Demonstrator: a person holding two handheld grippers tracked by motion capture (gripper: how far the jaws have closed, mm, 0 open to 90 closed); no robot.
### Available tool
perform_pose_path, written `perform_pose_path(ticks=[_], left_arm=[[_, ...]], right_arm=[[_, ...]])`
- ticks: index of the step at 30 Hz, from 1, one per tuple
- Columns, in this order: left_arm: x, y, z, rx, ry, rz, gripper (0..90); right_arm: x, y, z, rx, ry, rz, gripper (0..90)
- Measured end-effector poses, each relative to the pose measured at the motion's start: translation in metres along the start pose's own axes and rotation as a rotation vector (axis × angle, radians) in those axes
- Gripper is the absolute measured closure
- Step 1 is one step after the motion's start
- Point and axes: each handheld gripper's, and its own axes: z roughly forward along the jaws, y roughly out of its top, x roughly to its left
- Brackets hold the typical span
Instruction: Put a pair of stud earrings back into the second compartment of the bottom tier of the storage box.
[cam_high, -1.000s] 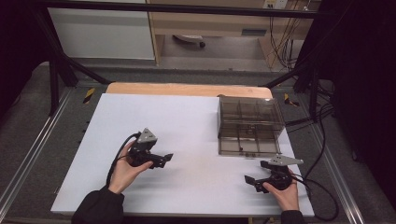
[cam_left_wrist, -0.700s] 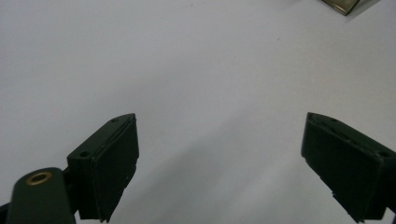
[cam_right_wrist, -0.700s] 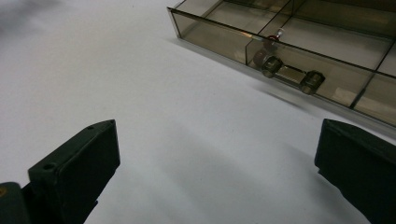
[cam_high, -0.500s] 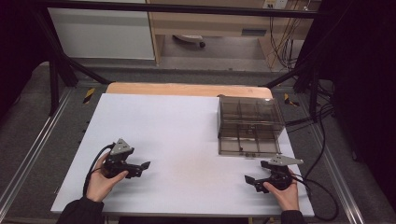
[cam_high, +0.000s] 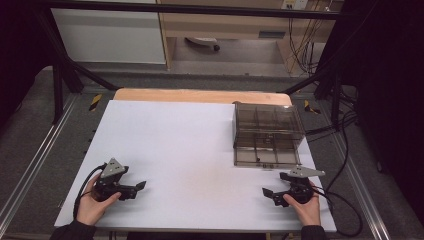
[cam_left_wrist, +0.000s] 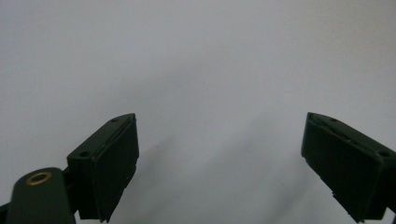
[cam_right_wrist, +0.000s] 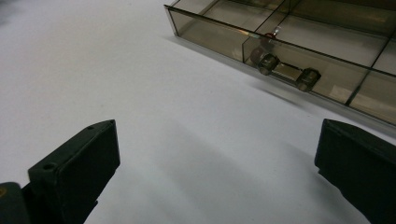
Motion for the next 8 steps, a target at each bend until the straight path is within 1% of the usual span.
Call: perform_pose_path(ticks=[1,4,8], left_arm=[[0.0006,-0.0012,-0.0002,0.003,0.004,-0.002,11.0],[0.0014,-0.0026,-0.0001,0.001,-0.003,-0.002,10.9],[0.0046,-0.0042,-0.0004,0.004,0.010,-0.005,10.7]], right_arm=[[0.0000,0.0000,-0.0001,-0.001,0.001,0.001,0.7],[0.0002,0.0001,-0.0002,-0.004,0.002,0.003,0.7],[0.0003,-0.0003,0.0002,0.001,0.003,-0.001,0.7]])
